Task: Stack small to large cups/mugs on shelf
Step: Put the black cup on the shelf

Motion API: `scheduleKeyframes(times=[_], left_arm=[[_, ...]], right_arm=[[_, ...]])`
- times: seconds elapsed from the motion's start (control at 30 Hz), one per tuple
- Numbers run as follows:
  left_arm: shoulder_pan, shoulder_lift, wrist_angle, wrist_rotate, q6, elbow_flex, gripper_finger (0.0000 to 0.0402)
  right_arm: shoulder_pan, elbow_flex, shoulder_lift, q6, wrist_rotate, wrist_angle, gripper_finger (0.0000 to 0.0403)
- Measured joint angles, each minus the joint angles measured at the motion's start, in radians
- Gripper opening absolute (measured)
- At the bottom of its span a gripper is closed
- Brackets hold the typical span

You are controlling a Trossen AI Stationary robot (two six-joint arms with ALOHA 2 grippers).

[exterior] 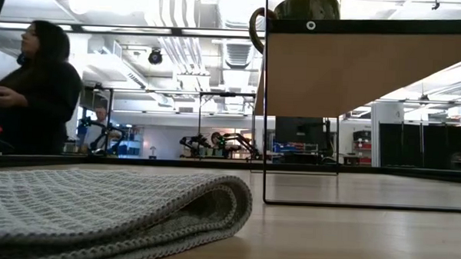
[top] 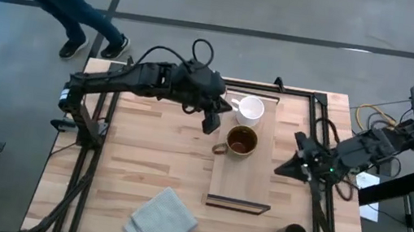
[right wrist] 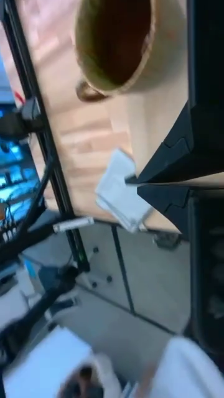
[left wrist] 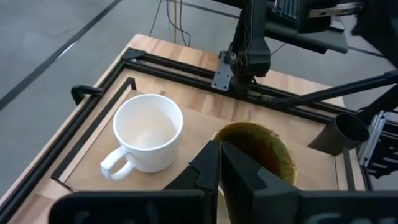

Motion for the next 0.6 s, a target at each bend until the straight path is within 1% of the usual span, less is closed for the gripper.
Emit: scheduleKeyframes(times=[0.07,0.1,0.2,0.27,0.33,0.47,0.53,0.6], left_arm=[[-0.005,-0.002,0.0,0.0,0.0,0.0,0.0],[-0.005,-0.004,0.0,0.0,-0.001,0.002,0.0],[-0.008,-0.015,0.002,0.0,-0.003,0.002,0.0],[-0.011,-0.021,0.0,0.0,-0.026,0.002,0.0],[-0.012,-0.026,0.0,0.0,-0.046,0.002,0.0],[-0.012,-0.036,0.0,-0.001,-0.052,0.0,0.0],[-0.012,-0.041,0.0,-0.001,-0.052,0.0,0.0],[-0.012,-0.046,0.0,-0.001,-0.052,-0.002,0.0]], right_arm=[[-0.011,0.017,0.018,0.012,0.026,-0.001,0.0009],[-0.012,0.03,0.022,0.015,0.021,-0.003,0.0009],[-0.011,0.078,0.019,0.012,-0.052,-0.009,0.0009],[-0.009,0.111,0.016,0.052,-0.089,-0.052,0.0009],[-0.007,0.135,0.017,0.094,-0.105,-0.117,0.0009],[0.002,0.153,0.033,0.156,-0.141,-0.302,0.0011],[0.004,0.152,0.049,0.2,-0.174,-0.398,0.0019],[0.003,0.145,0.068,0.227,-0.179,-0.49,0.0033]])
